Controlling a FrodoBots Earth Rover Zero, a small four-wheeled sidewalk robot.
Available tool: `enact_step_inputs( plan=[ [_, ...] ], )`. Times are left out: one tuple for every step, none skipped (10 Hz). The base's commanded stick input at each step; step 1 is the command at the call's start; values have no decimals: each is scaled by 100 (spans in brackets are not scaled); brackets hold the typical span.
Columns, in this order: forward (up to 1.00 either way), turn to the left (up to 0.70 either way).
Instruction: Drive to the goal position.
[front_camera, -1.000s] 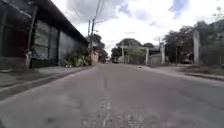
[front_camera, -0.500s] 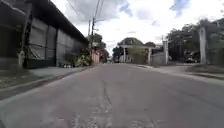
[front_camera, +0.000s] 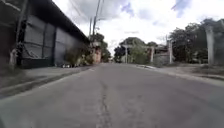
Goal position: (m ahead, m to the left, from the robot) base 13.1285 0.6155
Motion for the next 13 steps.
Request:
enact_step_inputs(
  plan=[
    [100,0],
    [100,0],
    [100,0],
    [100,-2],
    [100,-2],
    [100,-2],
    [100,-2],
    [100,-2],
    [100,-2],
    [100,-2],
    [100,-2],
    [100,-2],
    [100,-2]
  ],
)
